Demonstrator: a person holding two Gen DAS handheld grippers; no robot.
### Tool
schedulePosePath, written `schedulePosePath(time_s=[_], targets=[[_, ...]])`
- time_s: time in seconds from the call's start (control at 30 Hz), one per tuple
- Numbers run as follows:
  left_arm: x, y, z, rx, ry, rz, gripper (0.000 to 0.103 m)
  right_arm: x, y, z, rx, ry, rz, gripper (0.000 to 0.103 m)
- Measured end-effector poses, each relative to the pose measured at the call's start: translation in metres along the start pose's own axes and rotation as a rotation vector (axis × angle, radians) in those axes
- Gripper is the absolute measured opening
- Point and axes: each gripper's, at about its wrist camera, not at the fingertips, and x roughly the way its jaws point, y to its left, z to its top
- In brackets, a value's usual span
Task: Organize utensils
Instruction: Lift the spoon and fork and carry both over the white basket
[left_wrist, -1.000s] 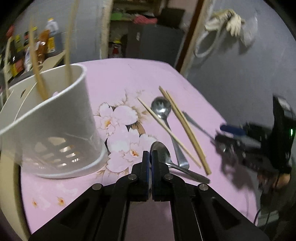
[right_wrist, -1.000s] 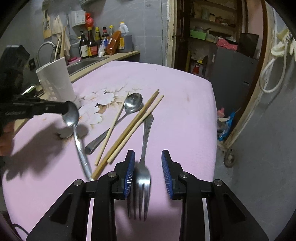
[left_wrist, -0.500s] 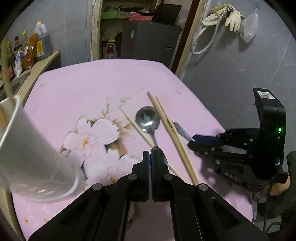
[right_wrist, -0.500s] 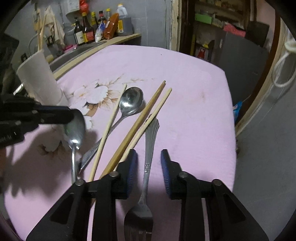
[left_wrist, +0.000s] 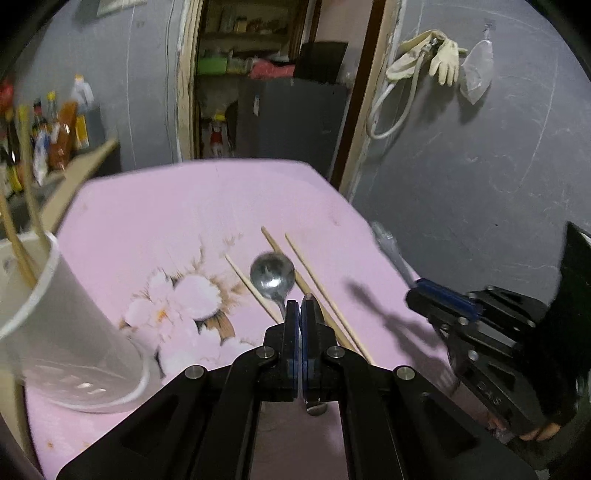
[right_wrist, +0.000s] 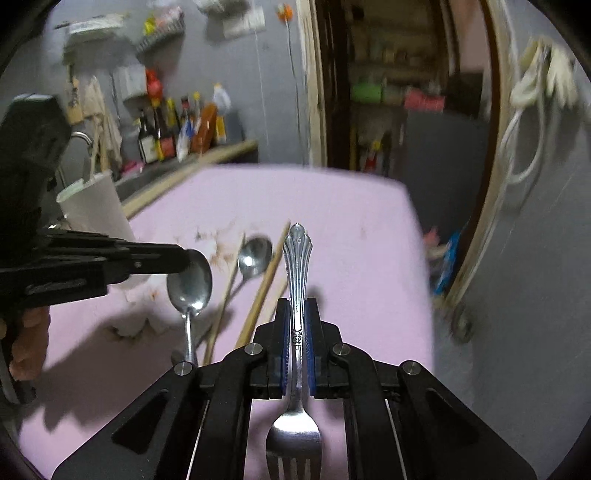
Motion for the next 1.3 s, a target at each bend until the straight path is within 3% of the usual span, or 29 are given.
schedulePosePath(time_s=[0.23, 0.43, 0.97, 1.3], targets=[[-0.030, -0.018, 0.005, 0.099, -0.133, 0.086, 0.000, -0.032, 0.023, 0.005, -0.080, -0.251, -0.117, 0.005], [-0.048, -0.026, 0.003, 0.145, -0.243, 0.166, 0.000, -0.043, 0.030, 0.016, -0.076, -0.387, -0.157, 0.005], [-0.113, 0.013, 0.013, 0.132, -0.388, 0.309, 0.000, -0.052, 0.058, 0.054, -0.110, -0.509, -0.110, 0.005], [-0.164, 0.053, 0.015, 0.112, -0.429, 0.431, 0.000, -0.056, 0.088, 0.091, -0.103, -0.570, 0.002, 0.005]])
